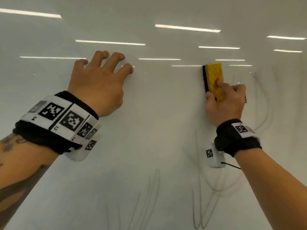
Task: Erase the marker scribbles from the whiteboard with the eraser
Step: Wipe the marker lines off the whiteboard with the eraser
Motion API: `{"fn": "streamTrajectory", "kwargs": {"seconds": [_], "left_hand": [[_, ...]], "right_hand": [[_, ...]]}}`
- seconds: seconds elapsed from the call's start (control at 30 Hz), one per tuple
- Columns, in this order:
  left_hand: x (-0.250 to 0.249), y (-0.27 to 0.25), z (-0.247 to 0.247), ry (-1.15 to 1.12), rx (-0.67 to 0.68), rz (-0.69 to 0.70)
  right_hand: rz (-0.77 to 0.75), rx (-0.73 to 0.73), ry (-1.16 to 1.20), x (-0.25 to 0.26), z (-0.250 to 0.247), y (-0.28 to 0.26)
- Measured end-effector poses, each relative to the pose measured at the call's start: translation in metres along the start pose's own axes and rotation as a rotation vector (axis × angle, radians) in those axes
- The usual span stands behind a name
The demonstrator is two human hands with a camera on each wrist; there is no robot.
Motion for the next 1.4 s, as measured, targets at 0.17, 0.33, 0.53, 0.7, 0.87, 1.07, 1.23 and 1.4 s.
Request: {"fn": "streamTrajectory", "kwargs": {"seconds": [0.17,0.33,0.53,0.7,0.87,1.07,1.23,1.4], "left_hand": [[-0.001,-0.002,0.003,0.004,0.011,0.0],[0.0,-0.005,0.002,-0.019,0.014,-0.001],[0.004,-0.005,-0.001,0.006,0.062,0.035],[-0.01,0.001,-0.009,-0.015,0.016,-0.051],[-0.044,0.015,-0.008,-0.048,-0.016,-0.072],[-0.082,0.027,0.012,-0.017,0.114,0.01],[-0.086,0.031,0.01,0.08,0.142,0.012],[-0.103,0.059,0.005,0.115,0.193,-0.049]], "right_hand": [[-0.036,0.008,0.028,0.04,0.001,-0.031],[-0.431,0.268,0.191,0.076,-0.002,-0.091],[0.123,0.068,-0.043,-0.018,-0.003,0.044],[-0.142,0.166,0.136,0.031,-0.005,-0.049],[-0.55,0.404,0.215,0.038,-0.032,-0.156],[-0.136,0.057,0.036,-0.073,-0.02,0.017],[0.177,0.029,-0.036,-0.113,-0.022,0.061],[-0.327,0.175,0.173,-0.054,-0.03,-0.059]]}}
Point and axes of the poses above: each hand's wrist, its own y-axis towards the middle knuckle, its own z-axis out of the palm, x = y × z, the point moved 6 cm from there along y, towards the middle knuckle, and after that the axes turned 9 degrees about -x, right-handed, at the moved point
